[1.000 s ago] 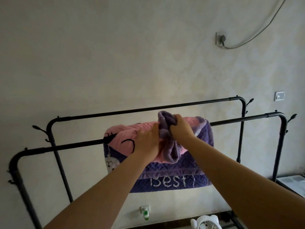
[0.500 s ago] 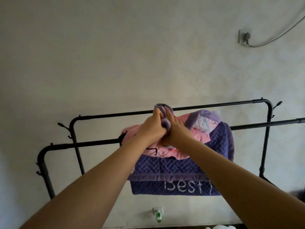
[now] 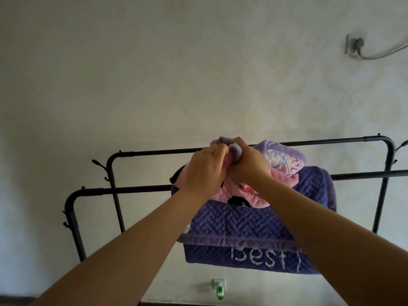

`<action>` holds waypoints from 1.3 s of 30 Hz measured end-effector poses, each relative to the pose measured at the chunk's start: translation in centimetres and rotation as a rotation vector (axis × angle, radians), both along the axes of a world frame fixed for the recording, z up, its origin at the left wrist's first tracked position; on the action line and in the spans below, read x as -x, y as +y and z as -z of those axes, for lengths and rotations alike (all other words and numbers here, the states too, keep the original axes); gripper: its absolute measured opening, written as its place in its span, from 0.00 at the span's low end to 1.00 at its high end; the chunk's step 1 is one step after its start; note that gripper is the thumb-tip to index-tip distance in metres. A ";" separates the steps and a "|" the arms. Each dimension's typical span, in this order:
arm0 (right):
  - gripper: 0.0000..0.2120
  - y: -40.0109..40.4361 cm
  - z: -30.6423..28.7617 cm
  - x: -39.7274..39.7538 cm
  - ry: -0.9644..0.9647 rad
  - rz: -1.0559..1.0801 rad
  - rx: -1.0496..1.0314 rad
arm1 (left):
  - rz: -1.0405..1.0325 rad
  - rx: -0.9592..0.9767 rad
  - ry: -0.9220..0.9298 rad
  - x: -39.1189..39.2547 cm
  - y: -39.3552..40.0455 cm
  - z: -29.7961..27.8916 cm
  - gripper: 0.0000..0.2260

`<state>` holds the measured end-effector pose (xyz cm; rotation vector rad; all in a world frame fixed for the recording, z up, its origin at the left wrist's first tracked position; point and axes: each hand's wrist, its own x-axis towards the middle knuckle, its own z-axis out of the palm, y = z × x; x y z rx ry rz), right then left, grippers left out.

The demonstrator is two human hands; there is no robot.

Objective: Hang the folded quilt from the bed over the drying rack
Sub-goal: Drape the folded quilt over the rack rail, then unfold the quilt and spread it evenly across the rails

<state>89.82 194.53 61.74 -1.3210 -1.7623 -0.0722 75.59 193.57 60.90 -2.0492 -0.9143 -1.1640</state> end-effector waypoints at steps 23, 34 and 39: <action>0.30 13.9 -0.7 -4.3 -0.694 0.365 -0.213 | -0.689 0.585 0.160 0.0 11.6 8.5 0.44; 0.31 10.4 6.5 -5.5 -0.552 0.169 0.180 | -0.706 0.447 0.152 -0.2 10.9 9.7 0.24; 0.20 9.4 7.6 -6.0 -0.526 0.215 0.172 | -0.615 0.523 0.149 0.0 10.0 9.0 0.17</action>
